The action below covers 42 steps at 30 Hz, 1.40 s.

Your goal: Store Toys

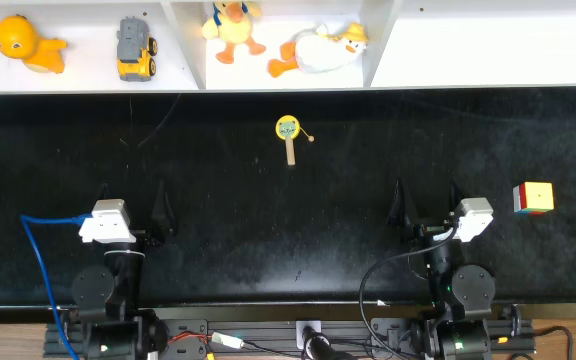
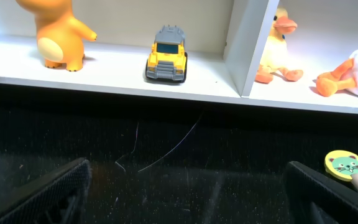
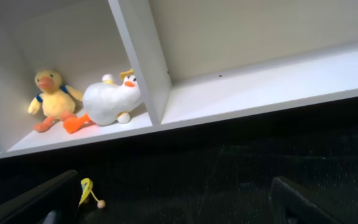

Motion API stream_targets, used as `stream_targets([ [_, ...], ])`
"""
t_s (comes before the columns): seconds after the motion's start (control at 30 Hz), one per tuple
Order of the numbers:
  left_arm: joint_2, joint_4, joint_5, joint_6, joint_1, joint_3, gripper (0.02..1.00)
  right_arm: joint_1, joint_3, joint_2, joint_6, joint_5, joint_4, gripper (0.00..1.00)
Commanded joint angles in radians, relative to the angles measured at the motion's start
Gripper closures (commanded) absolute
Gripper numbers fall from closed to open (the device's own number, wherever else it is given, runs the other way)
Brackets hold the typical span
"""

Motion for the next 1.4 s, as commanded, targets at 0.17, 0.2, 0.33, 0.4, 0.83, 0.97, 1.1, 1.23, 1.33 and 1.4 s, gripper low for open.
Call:
stream_targets([
  [0.17,-0.012,0.003,-0.005,-0.011,0.003,-0.009,0.023,0.005,-0.013,-0.007,-0.003,0.010,0.005,0.003],
  [0.2,-0.012,0.003,-0.005,-0.011,0.003,-0.009,0.020,0.005,-0.013,-0.007,-0.003,0.010,0.005,0.005],
  [0.33,-0.012,0.003,-0.005,-0.011,0.003,-0.009,0.020,0.005,-0.013,-0.007,-0.003,0.010,0.005,0.005],
  [0.4,-0.012,0.003,-0.005,-0.011,0.003,-0.009,0.020,0.005,-0.013,-0.007,-0.003,0.010,0.005,0.005],
  [0.83,-0.012,0.003,-0.005,-0.011,0.003,-0.009,0.023,0.005,-0.013,-0.007,-0.002,-0.001,0.005,0.007],
  [0.97,-0.012,0.003,-0.005,-0.011,0.003,-0.009,0.020,0.005,-0.013,-0.007,0.002,-0.047,0.006,0.005],
  [1.1,-0.012,0.003,-0.005,-0.011,0.003,-0.009,0.023,0.005,-0.013,-0.007,0.082,-0.071,0.008,0.005],
  [1.23,-0.012,0.003,-0.005,-0.011,0.003,-0.009,0.020,0.005,-0.012,-0.007,0.101,-0.114,0.016,0.005],
  [1.33,-0.012,0.003,-0.005,-0.011,0.003,-0.009,0.020,0.005,0.010,-0.003,0.076,-0.232,0.033,0.005],
  [1.4,-0.012,0.003,-0.005,-0.011,0.003,-0.009,0.023,0.005,0.058,0.014,0.075,-0.272,-0.011,0.003],
])
